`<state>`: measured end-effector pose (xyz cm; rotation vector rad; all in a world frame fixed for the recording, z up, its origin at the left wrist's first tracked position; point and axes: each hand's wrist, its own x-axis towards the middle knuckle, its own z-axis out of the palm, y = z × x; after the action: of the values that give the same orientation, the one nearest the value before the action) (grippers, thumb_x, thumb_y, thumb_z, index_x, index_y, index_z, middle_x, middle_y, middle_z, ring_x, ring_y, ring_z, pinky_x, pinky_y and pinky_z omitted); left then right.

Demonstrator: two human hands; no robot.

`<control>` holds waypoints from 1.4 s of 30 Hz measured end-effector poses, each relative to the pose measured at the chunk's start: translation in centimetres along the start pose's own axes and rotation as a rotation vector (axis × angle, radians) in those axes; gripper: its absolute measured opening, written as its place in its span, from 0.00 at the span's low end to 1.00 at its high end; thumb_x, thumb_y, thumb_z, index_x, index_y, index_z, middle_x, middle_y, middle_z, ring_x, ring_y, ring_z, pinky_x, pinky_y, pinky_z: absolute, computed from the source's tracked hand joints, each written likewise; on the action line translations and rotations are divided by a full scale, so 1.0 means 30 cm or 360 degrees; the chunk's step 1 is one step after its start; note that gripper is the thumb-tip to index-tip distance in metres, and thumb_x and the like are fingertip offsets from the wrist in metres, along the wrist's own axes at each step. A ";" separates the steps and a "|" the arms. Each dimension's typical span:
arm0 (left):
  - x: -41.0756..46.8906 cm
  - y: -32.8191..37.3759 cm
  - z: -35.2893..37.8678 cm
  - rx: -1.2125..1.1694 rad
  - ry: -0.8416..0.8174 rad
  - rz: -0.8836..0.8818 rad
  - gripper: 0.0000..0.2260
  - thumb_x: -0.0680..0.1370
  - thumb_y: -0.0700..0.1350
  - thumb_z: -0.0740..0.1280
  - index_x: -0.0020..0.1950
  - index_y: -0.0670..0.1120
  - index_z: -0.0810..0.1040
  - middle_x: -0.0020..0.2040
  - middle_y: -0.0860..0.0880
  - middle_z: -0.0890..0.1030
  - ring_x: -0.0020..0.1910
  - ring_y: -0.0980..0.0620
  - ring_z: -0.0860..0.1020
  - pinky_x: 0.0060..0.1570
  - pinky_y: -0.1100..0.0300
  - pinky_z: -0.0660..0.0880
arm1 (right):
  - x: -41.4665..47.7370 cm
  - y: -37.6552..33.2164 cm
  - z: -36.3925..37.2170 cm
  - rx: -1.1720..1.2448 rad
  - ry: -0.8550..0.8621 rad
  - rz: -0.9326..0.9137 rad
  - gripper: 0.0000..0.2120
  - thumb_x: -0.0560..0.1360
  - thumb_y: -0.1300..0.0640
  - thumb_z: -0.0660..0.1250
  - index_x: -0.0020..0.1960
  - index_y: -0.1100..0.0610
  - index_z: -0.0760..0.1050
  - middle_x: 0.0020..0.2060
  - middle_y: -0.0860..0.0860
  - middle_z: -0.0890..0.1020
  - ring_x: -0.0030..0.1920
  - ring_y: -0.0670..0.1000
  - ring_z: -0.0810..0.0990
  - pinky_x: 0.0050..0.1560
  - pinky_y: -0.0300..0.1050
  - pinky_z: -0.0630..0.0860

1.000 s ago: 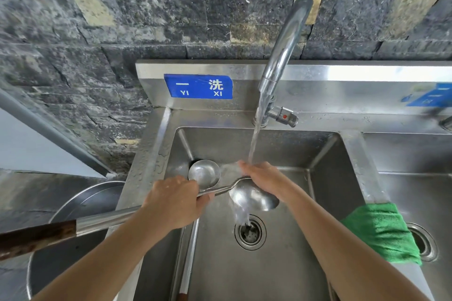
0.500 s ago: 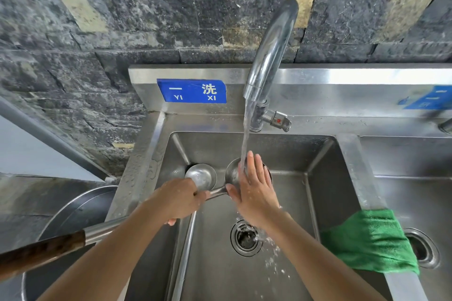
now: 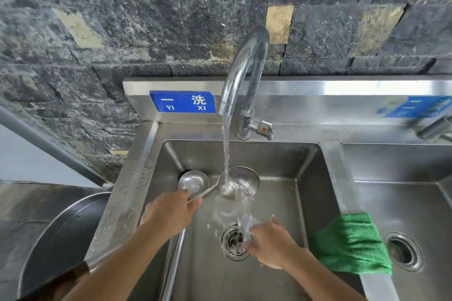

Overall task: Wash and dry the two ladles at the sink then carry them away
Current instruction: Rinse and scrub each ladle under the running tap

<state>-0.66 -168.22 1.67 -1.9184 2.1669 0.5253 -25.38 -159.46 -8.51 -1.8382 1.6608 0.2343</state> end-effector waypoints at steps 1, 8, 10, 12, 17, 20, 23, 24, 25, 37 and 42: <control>-0.019 0.021 0.012 -0.0002 0.0016 -0.0018 0.22 0.79 0.67 0.52 0.44 0.51 0.73 0.43 0.49 0.81 0.46 0.44 0.80 0.47 0.50 0.77 | -0.024 0.005 -0.002 0.0151 -0.0003 0.0077 0.18 0.81 0.43 0.61 0.60 0.54 0.79 0.54 0.52 0.84 0.58 0.56 0.82 0.67 0.53 0.75; -0.108 0.205 0.014 -0.0334 0.0203 0.0010 0.14 0.80 0.62 0.55 0.49 0.53 0.63 0.44 0.49 0.81 0.47 0.41 0.80 0.41 0.52 0.73 | -0.180 -0.030 -0.128 0.0787 0.0162 0.0088 0.21 0.80 0.43 0.62 0.61 0.58 0.82 0.59 0.52 0.85 0.59 0.51 0.83 0.63 0.50 0.78; -0.138 0.250 -0.008 -0.0382 0.0248 0.0057 0.14 0.80 0.63 0.56 0.49 0.53 0.62 0.43 0.49 0.81 0.48 0.40 0.80 0.43 0.51 0.74 | -0.234 -0.042 -0.168 0.0939 0.0196 0.0099 0.20 0.79 0.41 0.63 0.62 0.53 0.82 0.60 0.47 0.85 0.59 0.44 0.83 0.62 0.42 0.78; -0.170 0.286 -0.026 -0.0419 0.0300 0.0128 0.14 0.80 0.62 0.58 0.48 0.52 0.62 0.39 0.51 0.78 0.47 0.41 0.79 0.42 0.52 0.73 | -0.291 -0.051 -0.205 0.1034 0.0231 0.0110 0.19 0.78 0.41 0.64 0.62 0.50 0.82 0.60 0.44 0.85 0.58 0.40 0.82 0.58 0.36 0.76; -0.232 0.392 -0.084 -0.0498 0.0394 0.0359 0.15 0.79 0.59 0.62 0.44 0.50 0.62 0.36 0.52 0.76 0.38 0.47 0.74 0.37 0.52 0.71 | -0.412 -0.088 -0.260 0.1213 0.0329 0.0112 0.16 0.78 0.44 0.66 0.61 0.50 0.83 0.57 0.43 0.86 0.55 0.37 0.82 0.54 0.29 0.75; -0.230 0.491 -0.120 -0.0533 0.0407 0.0491 0.15 0.79 0.57 0.64 0.45 0.50 0.62 0.36 0.52 0.76 0.41 0.44 0.78 0.37 0.52 0.66 | -0.455 -0.119 -0.273 0.1381 0.0247 0.0137 0.18 0.75 0.43 0.69 0.61 0.48 0.82 0.56 0.42 0.86 0.55 0.35 0.82 0.55 0.29 0.76; -0.227 0.620 -0.165 -0.0661 0.0282 0.0555 0.13 0.80 0.54 0.64 0.49 0.47 0.65 0.37 0.52 0.76 0.42 0.41 0.79 0.37 0.53 0.64 | -0.482 -0.156 -0.260 0.1669 0.0203 0.0112 0.20 0.71 0.42 0.72 0.61 0.46 0.83 0.56 0.42 0.87 0.56 0.37 0.84 0.62 0.42 0.80; -0.226 0.668 -0.182 -0.0702 0.0207 0.0551 0.12 0.80 0.54 0.64 0.51 0.47 0.66 0.38 0.51 0.77 0.41 0.43 0.78 0.37 0.54 0.65 | -0.491 -0.164 -0.260 0.1757 0.0232 0.0109 0.19 0.71 0.43 0.73 0.60 0.47 0.84 0.56 0.43 0.87 0.57 0.40 0.85 0.64 0.46 0.80; -0.215 0.716 -0.190 -0.0775 0.0109 0.0531 0.12 0.80 0.55 0.64 0.52 0.48 0.66 0.39 0.51 0.78 0.39 0.45 0.78 0.36 0.54 0.67 | -0.501 -0.170 -0.263 0.1870 0.0268 0.0094 0.16 0.72 0.46 0.74 0.58 0.48 0.84 0.55 0.44 0.87 0.57 0.43 0.85 0.65 0.48 0.80; -0.168 1.224 -0.108 -0.1894 -0.0705 0.0278 0.09 0.80 0.42 0.67 0.41 0.43 0.74 0.29 0.47 0.73 0.23 0.51 0.70 0.22 0.65 0.67 | -0.830 0.124 -0.370 0.2601 0.0702 0.0367 0.16 0.75 0.64 0.73 0.59 0.72 0.80 0.51 0.62 0.86 0.52 0.57 0.86 0.63 0.54 0.82; -0.220 1.333 -0.037 -0.2067 -0.1094 0.0111 0.07 0.82 0.40 0.64 0.43 0.41 0.74 0.34 0.45 0.77 0.22 0.52 0.76 0.22 0.64 0.74 | -0.965 0.285 -0.399 0.2323 0.0780 0.0674 0.11 0.74 0.63 0.76 0.50 0.72 0.83 0.42 0.64 0.85 0.45 0.56 0.86 0.55 0.48 0.85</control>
<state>-39.12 -158.85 10.41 -1.5341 1.4222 2.5704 -42.14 -142.19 13.28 -0.4248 1.6811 -1.0629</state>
